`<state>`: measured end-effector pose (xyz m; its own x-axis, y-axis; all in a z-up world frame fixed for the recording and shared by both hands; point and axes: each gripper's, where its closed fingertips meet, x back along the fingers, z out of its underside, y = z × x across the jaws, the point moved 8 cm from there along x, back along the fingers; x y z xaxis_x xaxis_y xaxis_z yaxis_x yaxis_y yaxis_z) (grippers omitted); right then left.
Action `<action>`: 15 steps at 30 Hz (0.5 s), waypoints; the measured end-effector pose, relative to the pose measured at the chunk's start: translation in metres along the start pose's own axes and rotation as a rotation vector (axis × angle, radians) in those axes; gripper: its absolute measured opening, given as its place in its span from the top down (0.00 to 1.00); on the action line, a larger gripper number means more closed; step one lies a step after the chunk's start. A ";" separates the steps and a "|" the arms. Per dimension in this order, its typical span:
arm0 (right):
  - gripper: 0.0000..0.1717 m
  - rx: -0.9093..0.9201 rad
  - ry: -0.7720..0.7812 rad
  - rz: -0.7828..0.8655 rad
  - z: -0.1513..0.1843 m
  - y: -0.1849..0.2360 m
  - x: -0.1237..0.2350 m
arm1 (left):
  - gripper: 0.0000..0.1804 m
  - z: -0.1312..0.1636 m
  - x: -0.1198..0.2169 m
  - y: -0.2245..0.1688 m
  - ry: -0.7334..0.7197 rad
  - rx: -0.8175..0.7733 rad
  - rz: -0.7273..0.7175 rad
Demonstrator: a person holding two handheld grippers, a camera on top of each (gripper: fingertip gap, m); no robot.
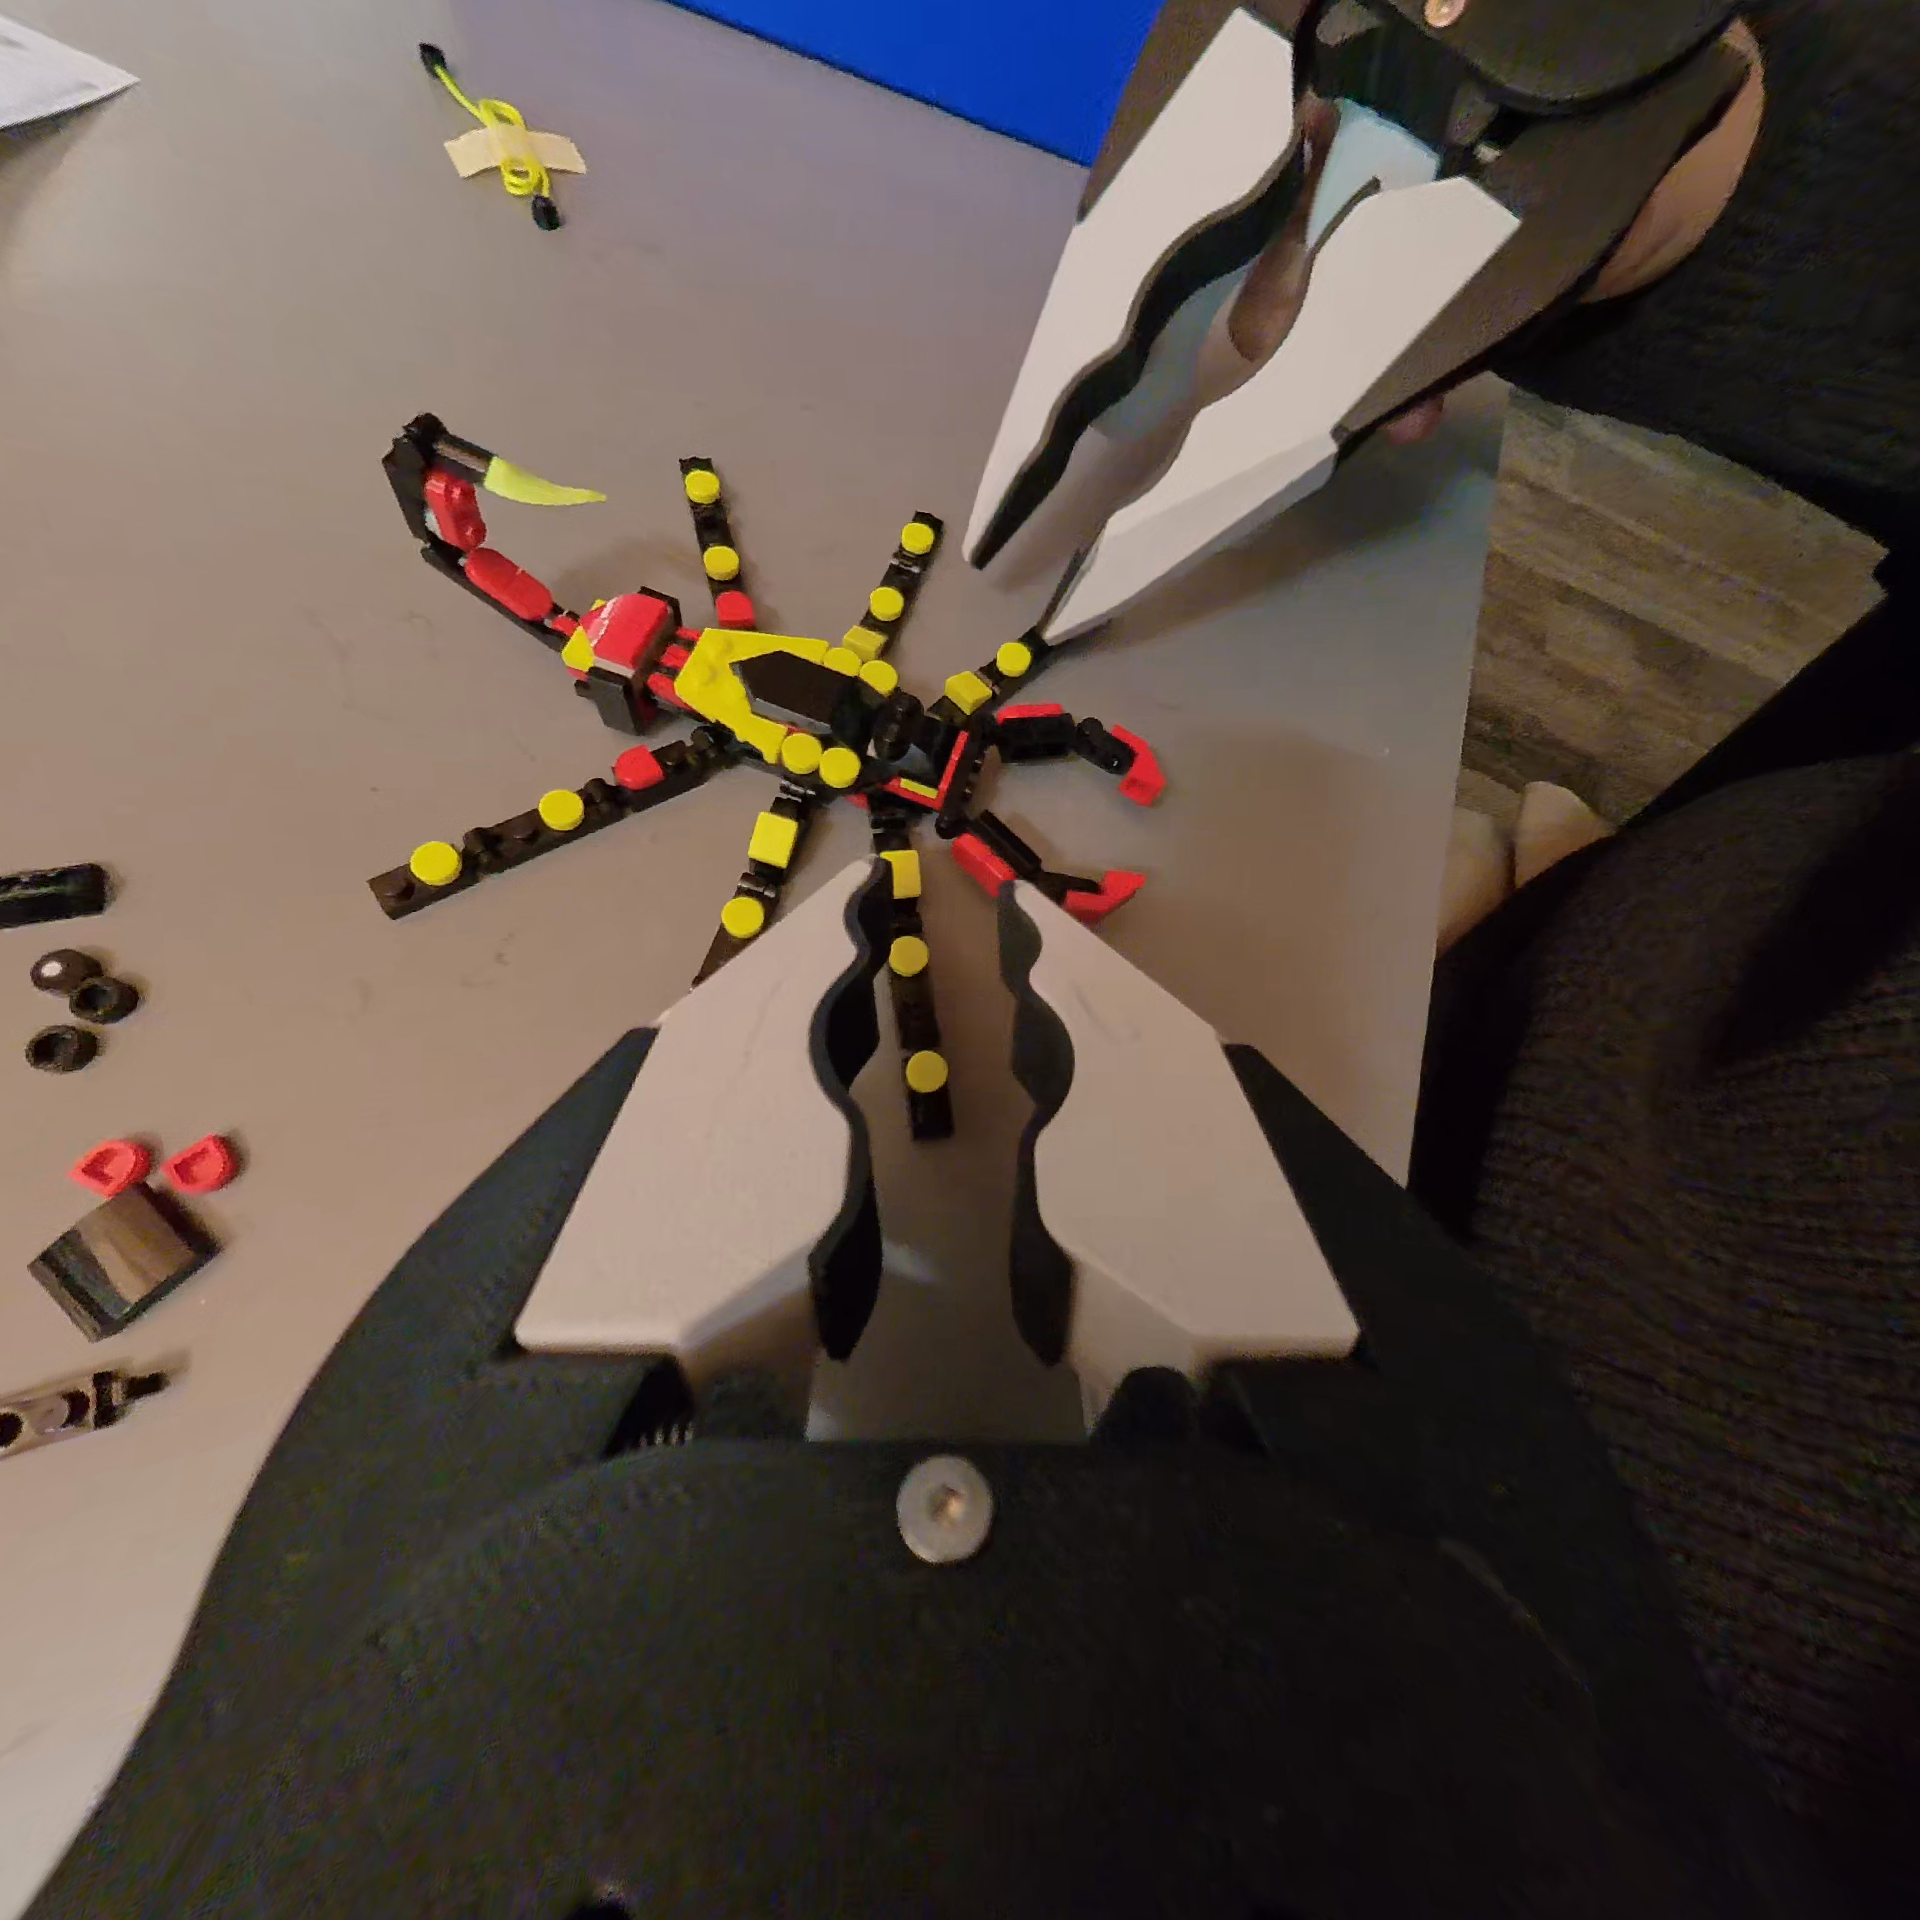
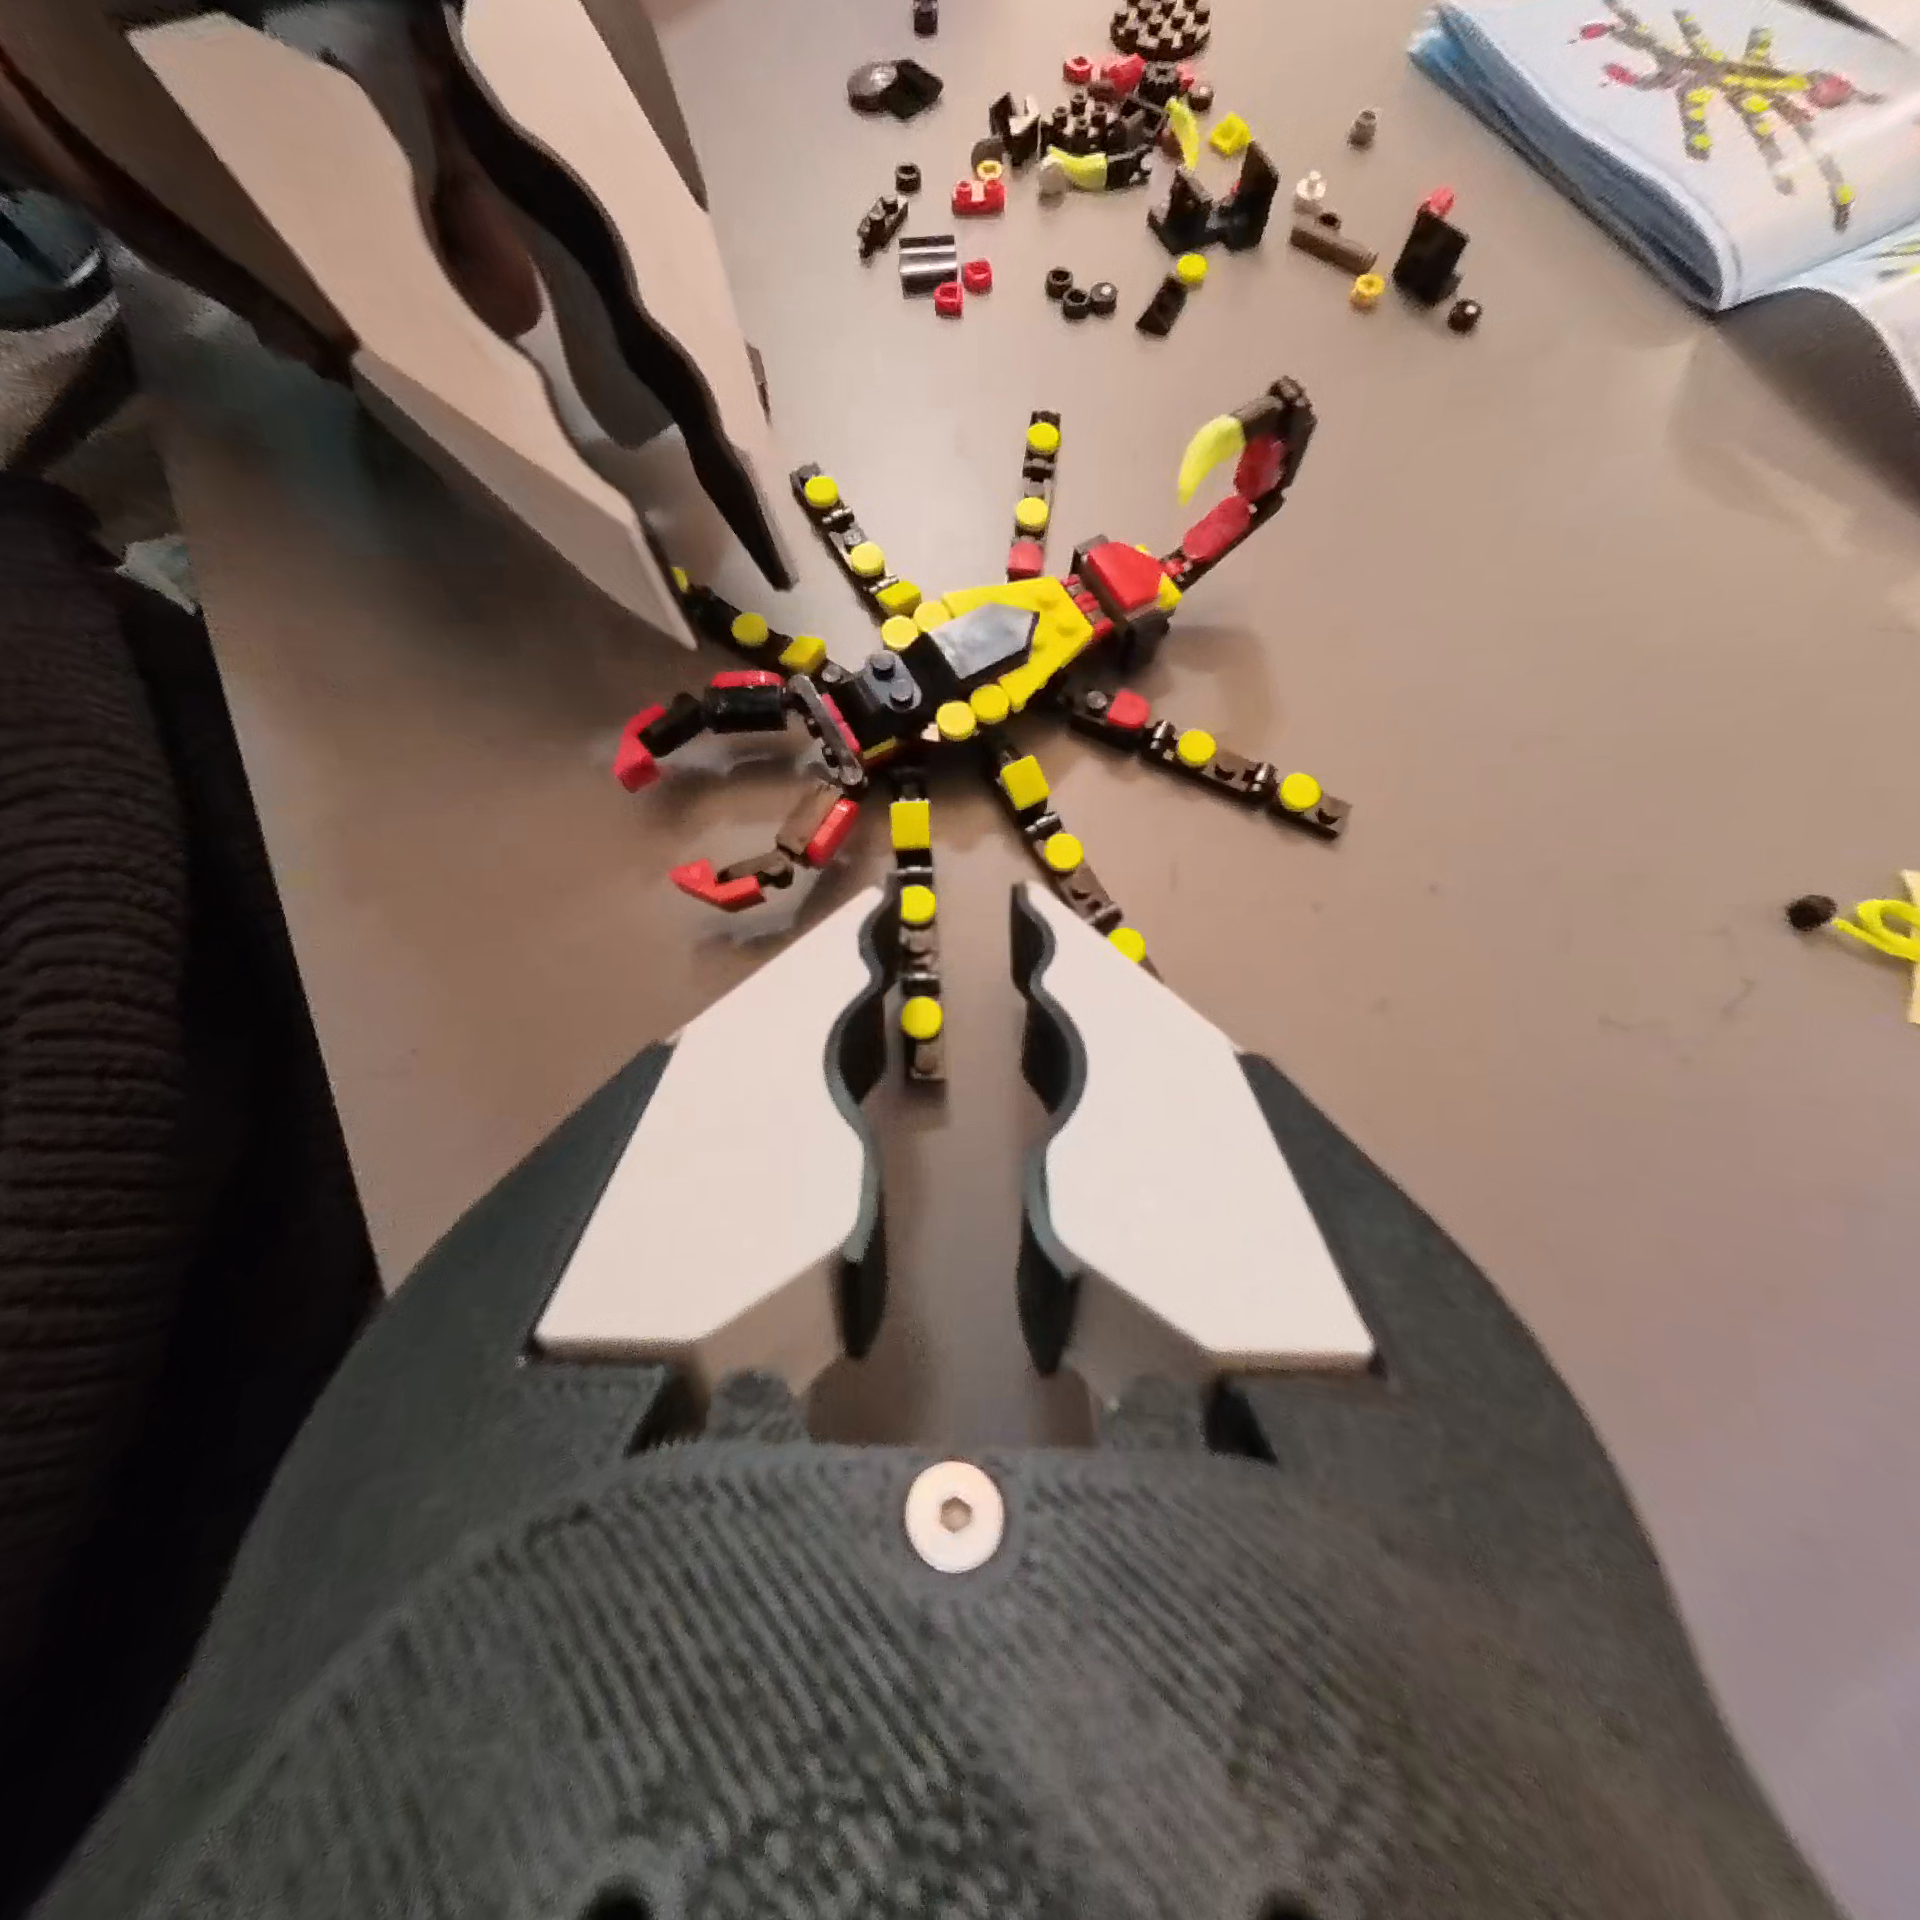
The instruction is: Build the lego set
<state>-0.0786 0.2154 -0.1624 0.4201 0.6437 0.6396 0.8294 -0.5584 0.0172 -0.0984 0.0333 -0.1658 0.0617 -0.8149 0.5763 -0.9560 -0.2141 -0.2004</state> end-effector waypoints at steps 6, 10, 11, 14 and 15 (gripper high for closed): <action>0.89 0.021 0.000 -0.025 -0.003 0.008 -0.003 | 0.91 -0.004 -0.002 -0.003 -0.017 0.063 -0.009; 0.91 0.009 -0.017 -0.030 -0.006 0.008 -0.003 | 0.91 -0.005 -0.005 -0.005 -0.015 0.074 -0.026; 0.91 -0.001 -0.025 -0.032 -0.007 0.008 -0.002 | 0.90 -0.005 -0.005 -0.005 -0.012 0.083 -0.024; 0.92 -0.030 -0.027 -0.027 -0.010 0.008 -0.004 | 0.90 -0.006 -0.007 -0.005 -0.014 0.123 -0.020; 0.93 -0.038 -0.022 -0.022 -0.011 0.009 -0.005 | 0.91 -0.006 -0.008 -0.005 -0.013 0.132 -0.023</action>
<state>-0.0775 0.2020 -0.1568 0.4102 0.6672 0.6218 0.8243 -0.5629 0.0602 -0.0954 0.0439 -0.1646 0.0876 -0.8156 0.5719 -0.9083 -0.3012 -0.2903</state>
